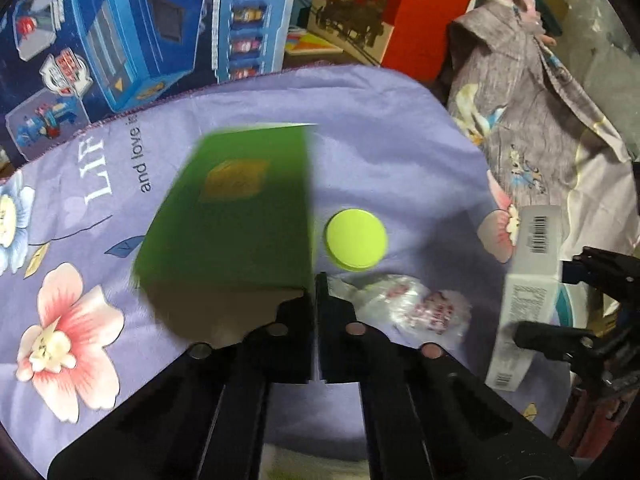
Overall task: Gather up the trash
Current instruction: 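Grasp the green box with the left gripper while the right grasps the white-green medicine box, then carry both boxes over the bin and open both grippers to drop them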
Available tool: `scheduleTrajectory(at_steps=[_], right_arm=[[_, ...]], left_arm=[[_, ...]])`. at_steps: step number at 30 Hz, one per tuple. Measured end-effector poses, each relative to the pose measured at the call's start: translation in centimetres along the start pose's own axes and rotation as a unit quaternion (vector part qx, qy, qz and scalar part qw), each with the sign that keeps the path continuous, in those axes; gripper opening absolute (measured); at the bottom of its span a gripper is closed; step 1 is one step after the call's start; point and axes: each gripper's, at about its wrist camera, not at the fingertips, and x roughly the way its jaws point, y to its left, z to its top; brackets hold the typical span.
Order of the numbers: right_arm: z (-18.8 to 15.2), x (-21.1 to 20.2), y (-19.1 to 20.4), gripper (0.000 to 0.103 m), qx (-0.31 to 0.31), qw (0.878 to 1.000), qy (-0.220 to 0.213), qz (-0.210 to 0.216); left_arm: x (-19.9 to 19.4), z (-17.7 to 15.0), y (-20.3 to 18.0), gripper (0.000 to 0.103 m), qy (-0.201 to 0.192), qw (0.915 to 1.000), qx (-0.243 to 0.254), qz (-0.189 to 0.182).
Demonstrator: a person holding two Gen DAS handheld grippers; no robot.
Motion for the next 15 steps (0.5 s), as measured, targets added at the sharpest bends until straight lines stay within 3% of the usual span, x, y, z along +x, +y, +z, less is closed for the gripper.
scheduleTrajectory(at_steps=[8, 15], right_arm=[[-2.1, -2.7, -2.2, 0.075, 0.040, 0.999, -0.033, 0.003], [-5.2, -6.6, -5.5, 0.075, 0.084, 0.994, -0.068, -0.006]], left_arm=[[-4.0, -1.0, -2.8, 0.001, -0.013, 0.9998, 0.012, -0.009], [-6.2, -1.8, -8.2, 0.001, -0.020, 0.9982, 0.053, -0.019]])
